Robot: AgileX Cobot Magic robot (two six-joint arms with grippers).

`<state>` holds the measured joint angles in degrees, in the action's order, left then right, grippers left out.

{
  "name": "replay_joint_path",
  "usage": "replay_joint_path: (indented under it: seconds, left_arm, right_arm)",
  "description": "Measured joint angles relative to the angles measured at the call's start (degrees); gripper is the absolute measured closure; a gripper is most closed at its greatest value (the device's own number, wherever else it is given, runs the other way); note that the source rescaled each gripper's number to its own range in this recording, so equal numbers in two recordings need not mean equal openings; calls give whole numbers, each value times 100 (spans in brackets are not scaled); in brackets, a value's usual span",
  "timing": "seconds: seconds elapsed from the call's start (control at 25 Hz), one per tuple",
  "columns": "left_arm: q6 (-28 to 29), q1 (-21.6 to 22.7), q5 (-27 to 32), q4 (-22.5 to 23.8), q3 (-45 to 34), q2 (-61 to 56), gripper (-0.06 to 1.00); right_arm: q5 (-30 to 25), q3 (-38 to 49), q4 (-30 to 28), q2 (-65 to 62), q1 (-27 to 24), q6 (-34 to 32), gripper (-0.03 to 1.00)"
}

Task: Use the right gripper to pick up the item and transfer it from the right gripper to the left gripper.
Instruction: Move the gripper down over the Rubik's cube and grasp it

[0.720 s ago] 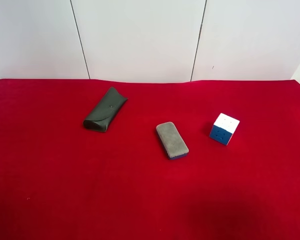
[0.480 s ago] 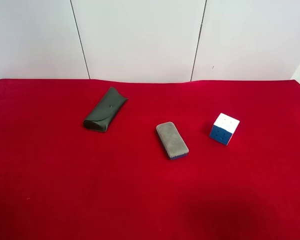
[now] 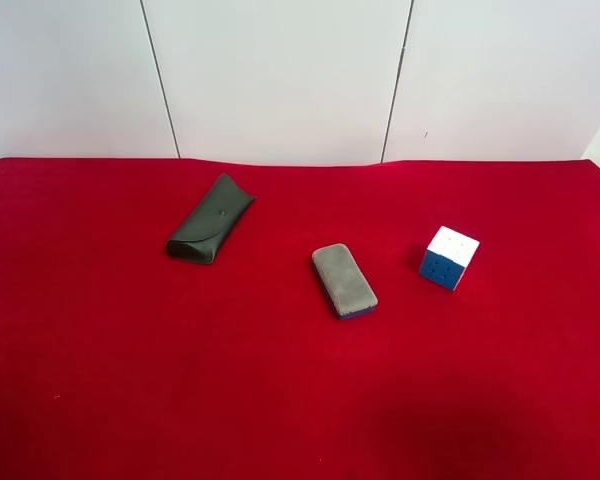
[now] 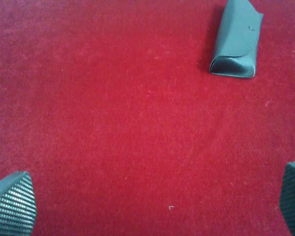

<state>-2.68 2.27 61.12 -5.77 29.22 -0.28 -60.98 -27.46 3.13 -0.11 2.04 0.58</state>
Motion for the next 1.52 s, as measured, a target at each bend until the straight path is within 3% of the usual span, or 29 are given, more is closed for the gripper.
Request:
replay_joint_path:
  seconds: [0.92,1.12,1.52]
  left_arm:
    - [0,0,0,0,0,0,-6]
    - [0,0,0,0,0,0,-6]
    - [0,0,0,0,0,0,-6]
  right_arm:
    - [-5,0,106,97,0,0,-3]
    - [-197,-172,223,846,0,42,-3]
    - [-372,-2130,-38,3664,384,671,-3]
